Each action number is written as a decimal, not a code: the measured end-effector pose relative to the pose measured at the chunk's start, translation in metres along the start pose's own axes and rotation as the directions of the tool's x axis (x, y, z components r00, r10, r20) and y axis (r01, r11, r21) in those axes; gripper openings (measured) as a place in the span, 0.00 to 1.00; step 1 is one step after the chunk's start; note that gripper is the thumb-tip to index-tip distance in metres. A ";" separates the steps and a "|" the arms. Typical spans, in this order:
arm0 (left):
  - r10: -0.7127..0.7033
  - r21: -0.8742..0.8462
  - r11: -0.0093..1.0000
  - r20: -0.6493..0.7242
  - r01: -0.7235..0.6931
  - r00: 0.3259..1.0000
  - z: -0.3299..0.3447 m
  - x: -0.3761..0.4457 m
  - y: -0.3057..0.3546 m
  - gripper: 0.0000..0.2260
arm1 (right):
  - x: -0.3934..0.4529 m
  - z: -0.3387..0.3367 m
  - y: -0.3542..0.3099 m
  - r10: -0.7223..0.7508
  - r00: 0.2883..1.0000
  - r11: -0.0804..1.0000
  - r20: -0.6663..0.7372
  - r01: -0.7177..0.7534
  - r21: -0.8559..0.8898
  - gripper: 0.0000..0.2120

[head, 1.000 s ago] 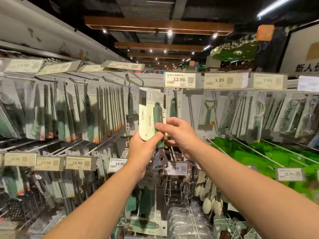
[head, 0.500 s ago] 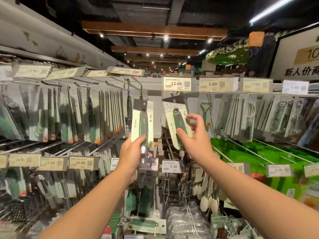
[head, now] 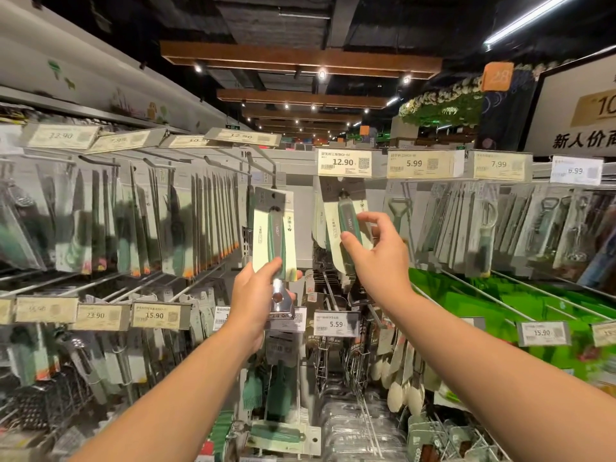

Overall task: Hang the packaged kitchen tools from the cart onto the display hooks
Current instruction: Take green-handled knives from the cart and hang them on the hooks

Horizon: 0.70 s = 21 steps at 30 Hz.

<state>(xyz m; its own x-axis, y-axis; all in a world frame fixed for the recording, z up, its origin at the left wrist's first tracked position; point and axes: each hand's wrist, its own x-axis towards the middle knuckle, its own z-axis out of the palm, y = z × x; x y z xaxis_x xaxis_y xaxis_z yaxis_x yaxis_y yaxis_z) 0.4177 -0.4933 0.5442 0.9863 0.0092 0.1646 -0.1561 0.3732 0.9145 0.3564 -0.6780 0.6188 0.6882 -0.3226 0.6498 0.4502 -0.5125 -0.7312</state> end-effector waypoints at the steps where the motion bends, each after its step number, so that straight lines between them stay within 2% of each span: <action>1: -0.006 -0.008 1.000 0.001 0.006 1.000 0.002 -0.003 0.004 0.51 | 0.000 0.002 0.000 0.001 1.000 1.000 -0.018 0.000 0.006 0.14; 3: -0.016 -0.024 1.000 0.008 0.016 1.000 0.002 -0.001 0.004 0.53 | -0.002 0.008 0.002 0.006 0.999 1.000 -0.045 -0.005 0.030 0.14; 4: -0.009 -0.018 1.000 0.000 0.009 1.000 0.005 -0.008 0.011 0.50 | -0.002 0.010 0.004 0.012 0.998 0.999 -0.061 -0.009 0.050 0.14; 8: -0.018 0.043 0.999 0.002 0.018 1.000 0.012 -0.018 0.026 0.21 | 0.000 0.018 0.015 0.050 0.995 0.997 -0.082 -0.045 0.069 0.15; 9: -0.021 0.055 0.998 0.006 0.020 1.000 0.012 -0.016 0.025 0.20 | 0.002 0.020 0.017 0.064 0.996 0.996 -0.062 -0.061 0.059 0.16; 11: -0.028 0.068 0.997 0.017 0.027 0.999 0.015 -0.015 0.028 0.20 | 0.008 0.024 0.020 0.098 0.995 0.994 -0.026 -0.097 0.050 0.18; 13: -0.019 0.066 0.998 0.013 0.018 1.000 0.017 -0.011 0.031 0.16 | 0.019 0.027 0.020 0.153 0.988 0.987 -0.003 -0.153 0.045 0.19; 16: -0.011 0.054 0.998 0.012 0.010 1.000 0.019 -0.005 0.031 0.19 | 0.039 0.028 0.020 0.295 0.953 0.944 0.071 -0.302 0.133 0.08; 17: -0.011 0.062 0.998 0.000 0.011 1.000 0.019 -0.002 0.030 0.21 | 0.046 0.030 0.023 0.342 0.935 0.924 0.090 -0.352 0.151 0.08; 21: 0.018 0.066 0.998 0.011 -0.019 1.000 0.023 -0.001 0.027 0.23 | 0.075 0.038 0.040 0.383 0.910 0.888 0.156 -0.409 0.207 0.19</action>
<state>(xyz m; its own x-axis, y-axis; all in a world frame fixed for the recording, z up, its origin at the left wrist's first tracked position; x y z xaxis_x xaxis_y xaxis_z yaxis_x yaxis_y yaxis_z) 0.4108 -0.5044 0.5773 0.9827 0.0056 0.1850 -0.1775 0.3113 0.9336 0.4474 -0.6928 0.6300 0.8879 -0.3656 0.2791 0.2361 -0.1583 -0.9587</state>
